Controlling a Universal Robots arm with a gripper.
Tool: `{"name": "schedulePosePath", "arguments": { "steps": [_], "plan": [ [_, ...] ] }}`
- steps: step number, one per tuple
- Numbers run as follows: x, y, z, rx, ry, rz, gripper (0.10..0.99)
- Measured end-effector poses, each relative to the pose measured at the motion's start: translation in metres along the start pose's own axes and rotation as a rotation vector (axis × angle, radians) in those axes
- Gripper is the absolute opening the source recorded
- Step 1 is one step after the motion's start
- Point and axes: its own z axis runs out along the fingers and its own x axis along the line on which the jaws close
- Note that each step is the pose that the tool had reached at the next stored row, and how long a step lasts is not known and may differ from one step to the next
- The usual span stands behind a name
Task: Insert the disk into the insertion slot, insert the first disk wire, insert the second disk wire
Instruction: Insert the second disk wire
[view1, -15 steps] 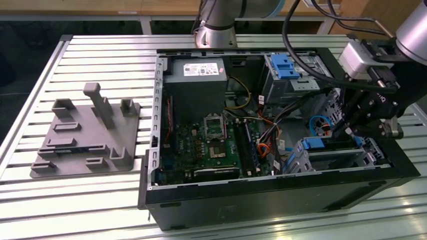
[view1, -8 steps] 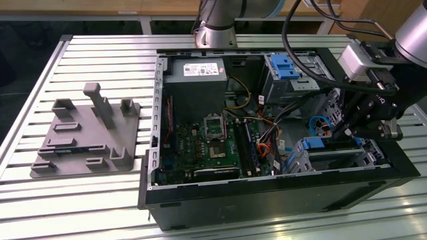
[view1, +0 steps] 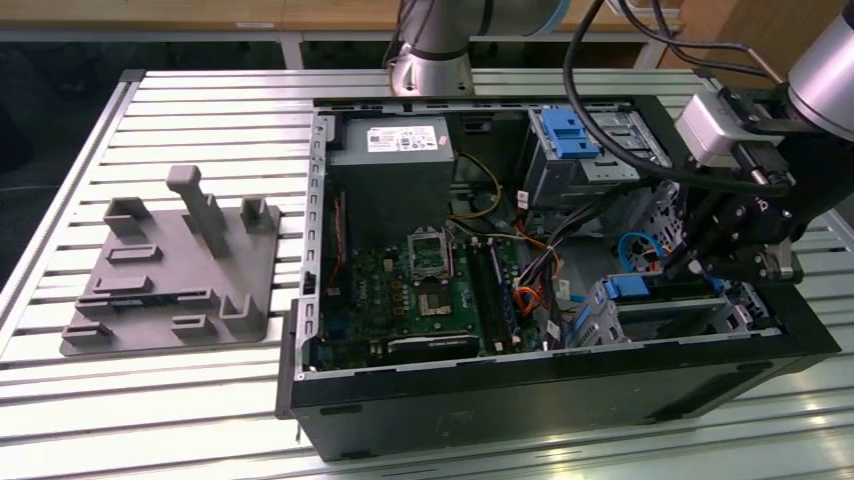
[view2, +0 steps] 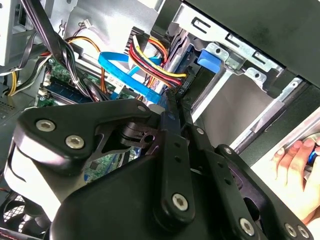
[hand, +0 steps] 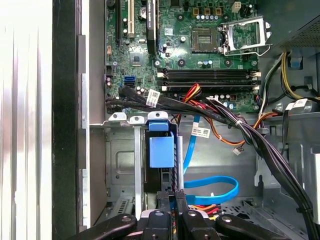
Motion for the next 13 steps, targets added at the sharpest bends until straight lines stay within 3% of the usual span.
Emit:
{"name": "schedulePosePath", "arguments": {
  "steps": [13],
  "plan": [
    [0.0010, -0.0003, 0.0046, 0.000, 0.0003, 0.000, 0.161]
  ]
}}
